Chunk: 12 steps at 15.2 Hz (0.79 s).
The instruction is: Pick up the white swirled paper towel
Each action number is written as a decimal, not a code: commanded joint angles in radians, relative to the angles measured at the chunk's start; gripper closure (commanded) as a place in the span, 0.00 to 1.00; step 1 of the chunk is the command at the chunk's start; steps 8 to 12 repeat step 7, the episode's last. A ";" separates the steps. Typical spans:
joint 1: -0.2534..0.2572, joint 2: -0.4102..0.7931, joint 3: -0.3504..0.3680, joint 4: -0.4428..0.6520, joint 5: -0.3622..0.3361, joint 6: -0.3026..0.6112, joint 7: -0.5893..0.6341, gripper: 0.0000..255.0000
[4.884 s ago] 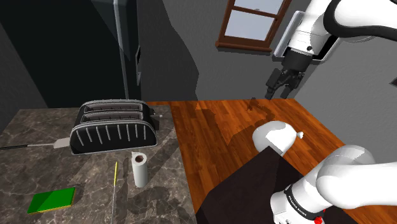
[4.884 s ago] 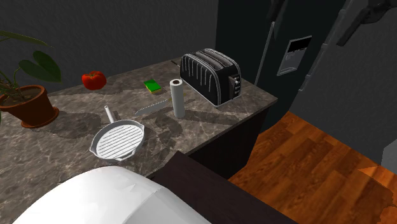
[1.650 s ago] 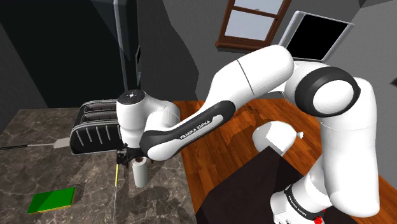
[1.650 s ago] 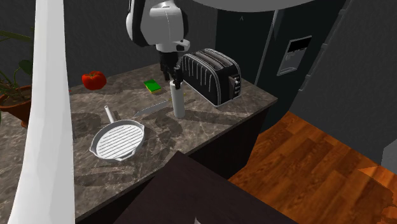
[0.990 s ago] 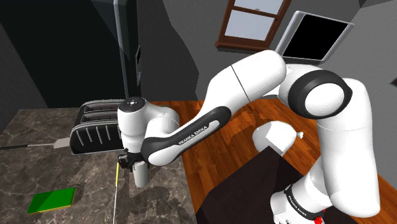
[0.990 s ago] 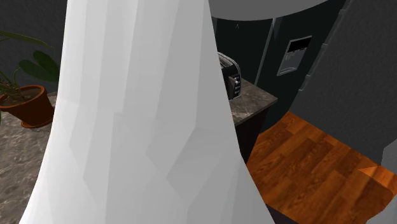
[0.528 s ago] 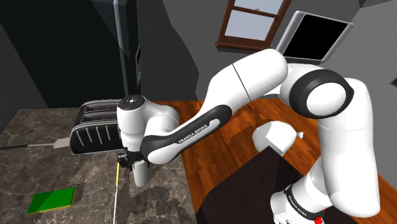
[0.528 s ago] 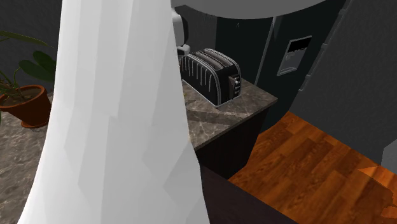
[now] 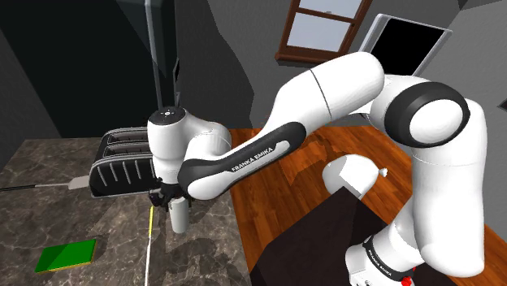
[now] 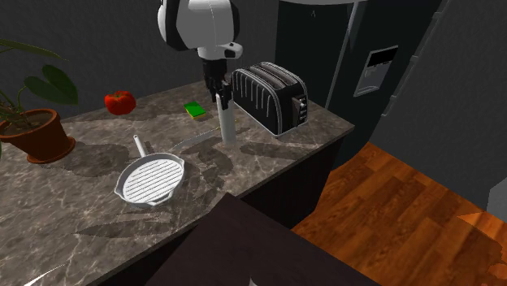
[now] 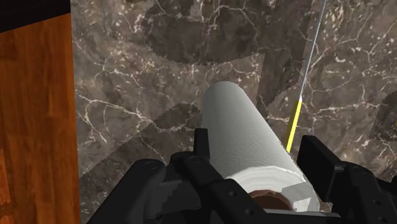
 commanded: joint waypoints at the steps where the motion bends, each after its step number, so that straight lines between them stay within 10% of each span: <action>1: -0.003 -0.017 0.007 0.006 0.010 -0.023 -0.004 1.00; 12: -0.011 -0.049 0.020 0.016 0.028 -0.062 -0.015 1.00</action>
